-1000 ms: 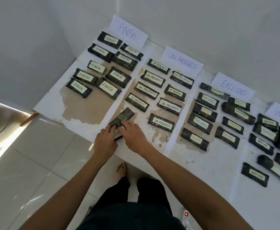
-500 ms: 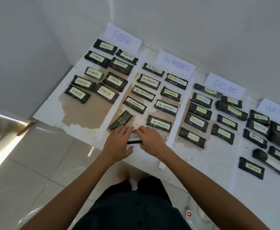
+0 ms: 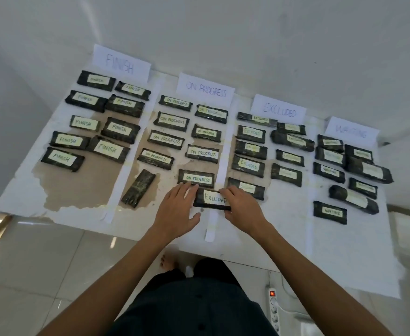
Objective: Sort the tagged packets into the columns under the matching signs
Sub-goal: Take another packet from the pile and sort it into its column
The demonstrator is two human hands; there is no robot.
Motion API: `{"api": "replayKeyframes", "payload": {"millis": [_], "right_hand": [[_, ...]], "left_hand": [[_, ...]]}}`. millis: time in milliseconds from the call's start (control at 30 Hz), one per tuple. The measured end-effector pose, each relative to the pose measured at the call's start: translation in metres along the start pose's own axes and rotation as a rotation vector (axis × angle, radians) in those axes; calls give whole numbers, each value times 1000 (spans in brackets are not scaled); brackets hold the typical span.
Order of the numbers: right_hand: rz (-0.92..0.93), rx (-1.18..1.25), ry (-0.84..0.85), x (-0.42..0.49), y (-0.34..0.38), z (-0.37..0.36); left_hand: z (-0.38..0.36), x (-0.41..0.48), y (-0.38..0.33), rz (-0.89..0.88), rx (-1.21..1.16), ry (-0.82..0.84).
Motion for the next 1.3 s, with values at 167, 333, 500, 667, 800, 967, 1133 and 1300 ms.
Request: {"api": "replayKeyframes", "payload": {"millis": [167,333,500,667,800,967,1133,1300], "right_hand": [[-156,64,-1,-22,-54,5],[-247,70,6,-41,-110,3],[-318,70,16,-54,-165,0],[-346,85,36,-53,-208,-8],[-339,107,51,-47,-231,-16],[-307,118,63,-40,-246,-25],[-261,114,65,-35,-247,-22],[-199,194,-2,-32,-214,-10]], "left_hand": [[-13,25,-34,-67,-3,68],[-30,48,-73,-107,9,122],[-47,71,-109,-141,26,170],[-65,96,-131,-132,87,185],[-81,114,-136,-100,147,172],[-89,124,-141,-56,149,147],[-90,125,-142,-34,93,115],[-73,117,-140,-33,34,60]]}}
Point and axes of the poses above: each hand's wrist, its own x-axis towards the middle knuckle, its own z-axis out of the back of the hand, y = z × x, the point moved 2 cm from there along x, towards the middle knuckle, and after that the axes turned 7 degrees about y, right-handed, at the moved point
